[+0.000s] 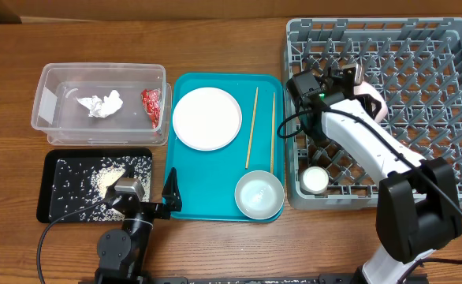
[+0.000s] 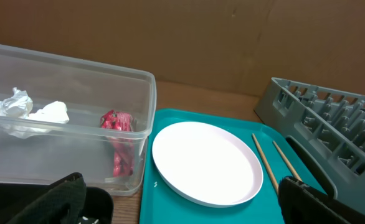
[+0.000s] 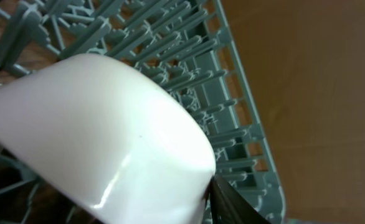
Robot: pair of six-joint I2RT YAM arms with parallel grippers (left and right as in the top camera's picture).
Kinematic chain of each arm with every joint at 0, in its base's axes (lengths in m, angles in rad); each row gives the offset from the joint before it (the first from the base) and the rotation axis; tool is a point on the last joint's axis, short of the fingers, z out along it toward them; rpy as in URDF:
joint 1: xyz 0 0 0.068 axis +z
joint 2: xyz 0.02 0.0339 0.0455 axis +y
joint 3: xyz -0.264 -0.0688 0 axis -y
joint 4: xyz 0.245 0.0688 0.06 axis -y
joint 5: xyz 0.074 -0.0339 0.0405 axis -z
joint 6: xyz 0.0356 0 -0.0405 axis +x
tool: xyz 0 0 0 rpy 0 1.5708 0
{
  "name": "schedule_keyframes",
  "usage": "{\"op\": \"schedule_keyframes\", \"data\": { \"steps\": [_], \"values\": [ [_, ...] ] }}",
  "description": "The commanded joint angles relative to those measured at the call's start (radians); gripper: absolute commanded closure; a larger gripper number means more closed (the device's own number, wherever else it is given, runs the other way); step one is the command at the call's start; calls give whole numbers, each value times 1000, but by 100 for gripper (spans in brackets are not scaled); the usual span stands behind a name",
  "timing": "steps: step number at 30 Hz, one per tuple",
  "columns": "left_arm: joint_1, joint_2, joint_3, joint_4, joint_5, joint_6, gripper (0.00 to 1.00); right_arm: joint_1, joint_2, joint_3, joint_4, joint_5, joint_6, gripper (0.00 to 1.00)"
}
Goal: Sort waste into correct bins and load items into the dishwasher
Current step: 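Carry the pink bowl into the dish rack and release it, then grasp the white bowl with the right gripper and lift it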
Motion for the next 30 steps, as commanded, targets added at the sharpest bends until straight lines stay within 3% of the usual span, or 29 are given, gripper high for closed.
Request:
{"op": "schedule_keyframes", "data": {
  "steps": [1, 4, 10, 14, 18, 23, 30],
  "values": [
    [6, -5, -3, 0, 14, 27, 0, 8, -32, 0, -33, -74, 135, 66],
    [6, -5, -3, 0, 14, 27, 0, 8, -72, 32, -85, -229, 192, 60],
    [6, -5, -3, 0, 14, 27, 0, 31, -207, 130, -127, -659, 165, 47],
    [6, -5, -3, 0, 14, 27, 0, 63, -287, 147, -106, -1056, 29, 46],
    [6, -5, -3, 0, 14, 27, 0, 119, -285, 135, -122, -1340, -223, 47],
    [6, -5, -3, 0, 14, 27, 0, 237, -270, 24, -70, -1261, -409, 49],
    [6, -5, -3, 0, 14, 27, 0, 293, -225, -182, 169, -1033, -554, 49]
  ]
}}
